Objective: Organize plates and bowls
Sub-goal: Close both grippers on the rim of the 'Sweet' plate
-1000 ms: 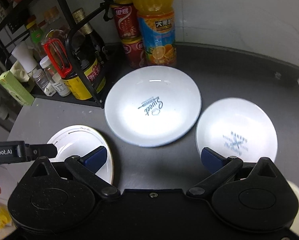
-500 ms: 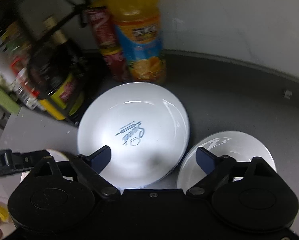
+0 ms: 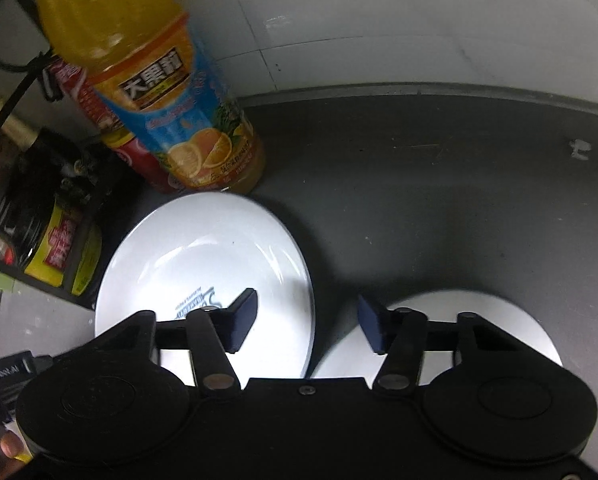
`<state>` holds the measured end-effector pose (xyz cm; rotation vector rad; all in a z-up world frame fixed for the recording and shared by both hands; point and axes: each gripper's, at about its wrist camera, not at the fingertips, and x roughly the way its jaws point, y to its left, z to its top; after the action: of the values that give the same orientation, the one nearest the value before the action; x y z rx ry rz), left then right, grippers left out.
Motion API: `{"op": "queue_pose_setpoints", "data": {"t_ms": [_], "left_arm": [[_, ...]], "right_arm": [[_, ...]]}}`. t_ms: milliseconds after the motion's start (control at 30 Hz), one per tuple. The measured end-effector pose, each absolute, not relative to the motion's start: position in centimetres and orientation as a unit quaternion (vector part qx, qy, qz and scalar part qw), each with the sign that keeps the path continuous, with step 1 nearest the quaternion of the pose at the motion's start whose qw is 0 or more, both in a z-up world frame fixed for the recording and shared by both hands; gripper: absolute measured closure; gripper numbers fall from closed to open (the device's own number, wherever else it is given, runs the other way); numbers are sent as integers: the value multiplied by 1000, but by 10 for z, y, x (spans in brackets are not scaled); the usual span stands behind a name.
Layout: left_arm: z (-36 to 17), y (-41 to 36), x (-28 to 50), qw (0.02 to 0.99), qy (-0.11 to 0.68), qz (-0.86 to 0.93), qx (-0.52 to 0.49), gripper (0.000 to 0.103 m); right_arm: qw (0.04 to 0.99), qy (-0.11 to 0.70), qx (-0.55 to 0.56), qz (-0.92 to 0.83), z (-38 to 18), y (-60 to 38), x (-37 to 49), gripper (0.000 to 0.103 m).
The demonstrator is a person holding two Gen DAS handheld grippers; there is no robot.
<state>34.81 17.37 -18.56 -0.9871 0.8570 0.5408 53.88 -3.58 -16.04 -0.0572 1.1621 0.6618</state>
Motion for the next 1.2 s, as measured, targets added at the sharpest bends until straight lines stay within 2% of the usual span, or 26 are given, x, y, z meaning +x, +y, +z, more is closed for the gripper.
{"op": "queue_pose_setpoints", "data": {"t_ms": [133,233,400,500,633,1033,1200], "left_arm": [[-195,175,352,754,391,261,-459,71],[-200,176,351,750,383,267,-468,72],[-212,178,357,741,390,264,-479,84],[-218,178,361,733,397,257,-488,89],[-225,179,361,725,403,258,-496,97],[-206,182,358,734,415,252,-474,97],[-196,185,355,739,424,244,-463,98]], "right_arm": [[772,555,9,312,-171,-37,550,63],[760,569,35,312,-177,-37,556,64],[760,570,-4,311,-188,-19,556,65],[749,587,-6,309,-196,-17,557,75],[742,587,-16,324,-202,-14,554,78],[746,575,36,335,-182,-35,548,95],[749,568,55,337,-168,-43,538,97]]}}
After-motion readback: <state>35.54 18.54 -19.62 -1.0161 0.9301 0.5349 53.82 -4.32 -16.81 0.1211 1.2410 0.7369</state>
